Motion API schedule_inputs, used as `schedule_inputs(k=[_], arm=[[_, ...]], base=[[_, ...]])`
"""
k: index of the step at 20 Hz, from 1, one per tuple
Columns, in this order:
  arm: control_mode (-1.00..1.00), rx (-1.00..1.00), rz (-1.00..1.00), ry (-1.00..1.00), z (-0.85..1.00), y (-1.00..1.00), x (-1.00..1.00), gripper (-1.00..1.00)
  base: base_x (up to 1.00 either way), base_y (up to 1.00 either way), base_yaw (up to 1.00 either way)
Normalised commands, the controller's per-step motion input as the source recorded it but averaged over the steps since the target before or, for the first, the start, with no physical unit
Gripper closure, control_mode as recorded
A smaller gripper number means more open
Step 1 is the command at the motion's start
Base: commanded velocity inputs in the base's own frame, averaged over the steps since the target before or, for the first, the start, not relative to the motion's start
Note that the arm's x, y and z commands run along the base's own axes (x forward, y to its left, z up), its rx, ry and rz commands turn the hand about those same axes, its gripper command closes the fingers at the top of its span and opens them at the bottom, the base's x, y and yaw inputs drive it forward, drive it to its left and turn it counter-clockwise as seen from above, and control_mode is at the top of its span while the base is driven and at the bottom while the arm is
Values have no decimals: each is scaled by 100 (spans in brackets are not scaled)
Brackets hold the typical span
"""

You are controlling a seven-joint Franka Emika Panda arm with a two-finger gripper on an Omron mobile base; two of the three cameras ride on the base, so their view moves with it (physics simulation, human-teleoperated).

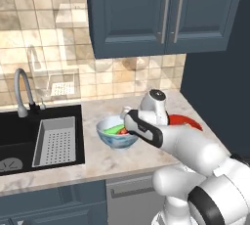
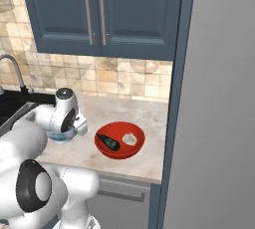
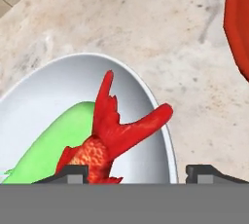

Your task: Place the bowl containing the corn and fish in the microwave. Close the microwave door and press the start button to microwave the meal.

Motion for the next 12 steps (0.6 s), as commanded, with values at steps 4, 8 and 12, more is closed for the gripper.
schedule_inputs(k=[4, 8, 12], arm=[[-100, 0, -1, 1, -36, 34, 7, 100], [-100, -1, 0, 0, -39, 39, -3, 100], [-100, 0, 0, 0, -4, 3, -1, 100]], base=[[0, 0, 0], [0, 0, 0], [0, 0, 0]])
